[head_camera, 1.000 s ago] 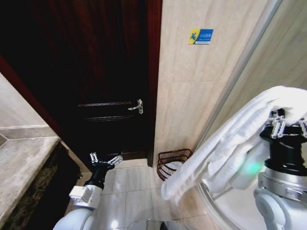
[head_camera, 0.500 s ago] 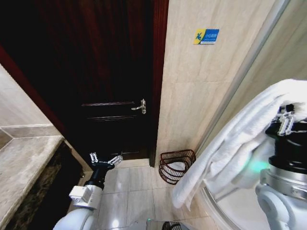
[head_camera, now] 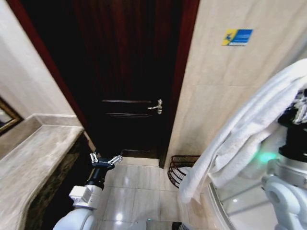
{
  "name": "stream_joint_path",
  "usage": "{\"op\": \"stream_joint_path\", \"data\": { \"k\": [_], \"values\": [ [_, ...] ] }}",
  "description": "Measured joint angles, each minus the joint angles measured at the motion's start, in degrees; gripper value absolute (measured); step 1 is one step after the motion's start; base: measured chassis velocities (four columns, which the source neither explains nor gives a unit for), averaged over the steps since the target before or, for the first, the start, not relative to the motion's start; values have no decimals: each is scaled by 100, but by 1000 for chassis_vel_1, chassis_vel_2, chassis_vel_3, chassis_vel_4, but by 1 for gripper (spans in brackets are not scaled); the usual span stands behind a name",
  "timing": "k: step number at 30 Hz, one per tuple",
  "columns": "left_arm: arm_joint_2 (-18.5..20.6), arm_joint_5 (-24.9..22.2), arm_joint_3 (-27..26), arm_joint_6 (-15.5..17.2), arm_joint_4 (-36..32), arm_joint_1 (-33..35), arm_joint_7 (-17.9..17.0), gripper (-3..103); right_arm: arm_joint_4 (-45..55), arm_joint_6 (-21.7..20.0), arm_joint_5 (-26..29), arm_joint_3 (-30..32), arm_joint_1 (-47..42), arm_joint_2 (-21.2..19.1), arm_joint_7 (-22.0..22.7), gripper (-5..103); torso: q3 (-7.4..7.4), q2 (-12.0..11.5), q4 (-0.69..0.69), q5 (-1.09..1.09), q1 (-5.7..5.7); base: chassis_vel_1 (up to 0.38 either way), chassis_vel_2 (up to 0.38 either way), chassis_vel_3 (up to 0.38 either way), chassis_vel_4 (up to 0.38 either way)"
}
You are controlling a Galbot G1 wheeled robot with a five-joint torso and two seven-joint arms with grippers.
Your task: Discard the used towel into the hamper.
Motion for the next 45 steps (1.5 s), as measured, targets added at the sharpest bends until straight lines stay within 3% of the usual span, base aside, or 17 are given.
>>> {"op": "stream_joint_path", "data": {
  "k": [14,32,45],
  "values": [
    [0,0,0,0,0,0,0,93,-1125,-140,-23,-408,1556,-228,-70,11,1,0,-2,1,0,5,7,4,7],
    [0,0,0,0,0,0,0,93,-2129,-132,-13,-781,2520,-387,-273,11,0,0,-3,1,0,0,0,0,0],
    [0,0,0,0,0,0,0,93,-2947,-59,-113,-1338,3854,-504,-385,11,0,0,-3,1,1,0,0,0,0]
  ]
}}
